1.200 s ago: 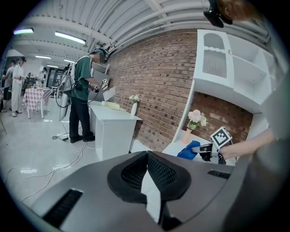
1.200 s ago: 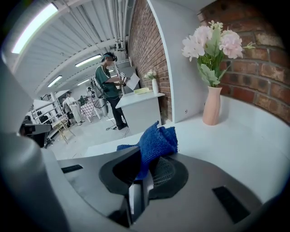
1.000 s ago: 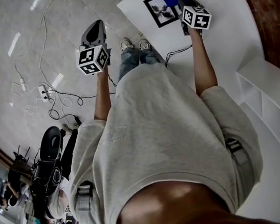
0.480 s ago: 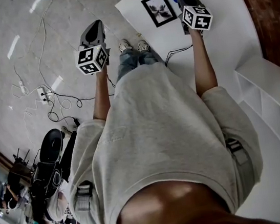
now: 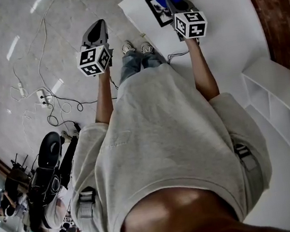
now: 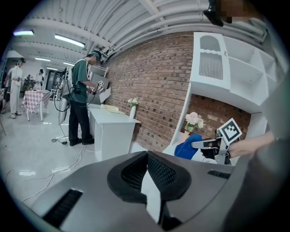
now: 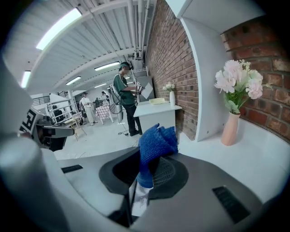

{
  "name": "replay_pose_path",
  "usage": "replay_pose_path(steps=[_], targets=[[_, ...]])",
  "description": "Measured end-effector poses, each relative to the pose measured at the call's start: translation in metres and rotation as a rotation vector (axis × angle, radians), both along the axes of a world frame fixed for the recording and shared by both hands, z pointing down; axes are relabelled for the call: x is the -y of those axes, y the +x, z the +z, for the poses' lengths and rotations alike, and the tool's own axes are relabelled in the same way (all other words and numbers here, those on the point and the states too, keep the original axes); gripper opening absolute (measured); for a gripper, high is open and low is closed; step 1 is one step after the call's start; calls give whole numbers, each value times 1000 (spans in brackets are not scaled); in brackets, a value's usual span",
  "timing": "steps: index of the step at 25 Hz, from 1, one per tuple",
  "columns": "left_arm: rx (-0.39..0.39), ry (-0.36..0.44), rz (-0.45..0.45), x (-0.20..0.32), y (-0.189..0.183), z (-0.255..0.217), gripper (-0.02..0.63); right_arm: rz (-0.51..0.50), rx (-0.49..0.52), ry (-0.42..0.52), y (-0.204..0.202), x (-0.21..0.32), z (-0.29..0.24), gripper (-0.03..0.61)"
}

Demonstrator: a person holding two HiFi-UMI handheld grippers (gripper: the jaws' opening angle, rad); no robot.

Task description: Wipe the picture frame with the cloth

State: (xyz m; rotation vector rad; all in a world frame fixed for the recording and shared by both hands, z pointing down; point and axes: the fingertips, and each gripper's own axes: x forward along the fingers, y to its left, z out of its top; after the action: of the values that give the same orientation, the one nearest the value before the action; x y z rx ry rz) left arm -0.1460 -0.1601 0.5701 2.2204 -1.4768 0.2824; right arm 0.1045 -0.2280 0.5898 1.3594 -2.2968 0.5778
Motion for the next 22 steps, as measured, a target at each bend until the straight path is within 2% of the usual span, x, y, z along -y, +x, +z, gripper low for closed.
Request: replay_pose_path(steps=[5, 11, 22], targets=[[1, 5, -9, -1, 1, -1, 15, -45, 20, -23, -23, -16, 8, 57], [1, -1, -16, -3, 1, 2, 15, -55, 32, -71, -32, -30, 29, 57], [17, -6, -13, 1, -3, 1, 15, 21, 10, -138, 0, -19, 65, 57]])
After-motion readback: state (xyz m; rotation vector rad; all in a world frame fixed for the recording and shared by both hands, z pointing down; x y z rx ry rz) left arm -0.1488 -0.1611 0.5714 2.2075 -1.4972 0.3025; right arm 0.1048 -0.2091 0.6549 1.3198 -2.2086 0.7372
